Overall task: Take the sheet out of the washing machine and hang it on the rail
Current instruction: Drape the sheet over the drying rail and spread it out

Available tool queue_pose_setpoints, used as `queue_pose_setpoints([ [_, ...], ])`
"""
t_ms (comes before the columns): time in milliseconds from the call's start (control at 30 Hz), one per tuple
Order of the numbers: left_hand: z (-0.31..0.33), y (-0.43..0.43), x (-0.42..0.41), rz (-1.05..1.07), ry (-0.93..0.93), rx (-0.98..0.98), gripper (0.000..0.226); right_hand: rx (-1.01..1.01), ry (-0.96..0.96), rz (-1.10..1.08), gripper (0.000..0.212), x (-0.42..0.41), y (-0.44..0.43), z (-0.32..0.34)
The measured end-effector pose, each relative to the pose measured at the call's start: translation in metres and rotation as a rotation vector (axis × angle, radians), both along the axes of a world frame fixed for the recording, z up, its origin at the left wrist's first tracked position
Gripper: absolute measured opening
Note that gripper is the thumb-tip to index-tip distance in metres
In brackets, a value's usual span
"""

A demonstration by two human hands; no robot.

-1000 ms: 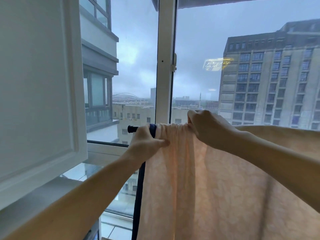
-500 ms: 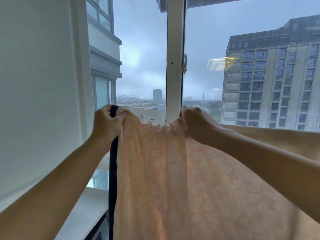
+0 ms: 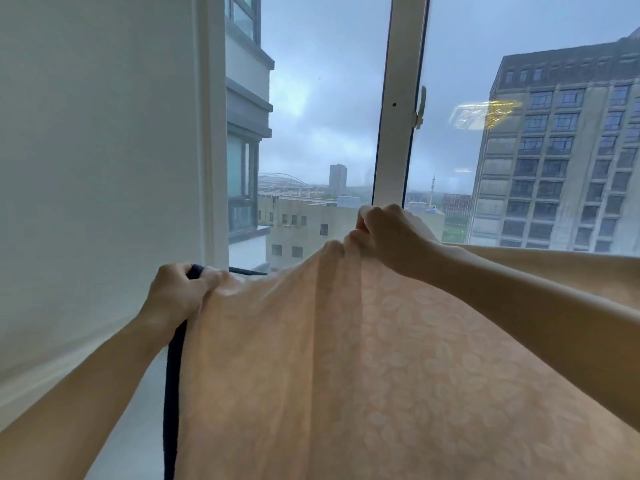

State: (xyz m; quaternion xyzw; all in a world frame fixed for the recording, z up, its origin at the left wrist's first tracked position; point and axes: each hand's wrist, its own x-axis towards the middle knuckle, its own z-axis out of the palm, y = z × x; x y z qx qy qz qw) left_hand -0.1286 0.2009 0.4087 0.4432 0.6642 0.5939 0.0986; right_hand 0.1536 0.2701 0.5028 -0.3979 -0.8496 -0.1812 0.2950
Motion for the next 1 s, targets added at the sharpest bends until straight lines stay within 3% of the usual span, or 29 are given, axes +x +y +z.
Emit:
queue_pose_setpoints([
  [133,-0.019,-0.003,-0.003,0.002,0.19,-0.28,0.037,-0.049,0.03,0.001,0.025,0.007,0.002,-0.003],
  [300,-0.022,0.003,0.03,-0.211,0.673,-0.8,0.04,-0.107,0.059,0.005,0.025,0.016,-0.004,-0.004],
  [367,-0.015,0.012,0.056,-0.387,0.617,-0.708,0.039,-0.125,0.046,0.014,0.024,0.021,-0.008,-0.004],
  [467,0.006,0.028,0.09,-0.619,0.431,-0.373,0.043,-0.134,0.033,0.003,0.018,0.029,-0.014,-0.004],
  [633,0.023,0.046,0.124,-0.49,0.512,-0.042,0.012,-0.146,0.065,0.02,0.008,0.046,-0.016,-0.006],
  [733,0.029,0.049,0.125,-0.552,0.448,-0.002,0.012,-0.144,0.145,0.053,0.007,0.051,-0.019,-0.006],
  [867,0.042,0.051,0.114,-0.709,0.17,-0.036,0.054,-0.095,0.213,0.074,0.007,0.043,-0.023,-0.01],
  [1000,0.042,0.047,0.101,-0.788,0.091,-0.045,0.053,-0.058,0.223,0.044,0.009,0.042,-0.023,-0.015],
])
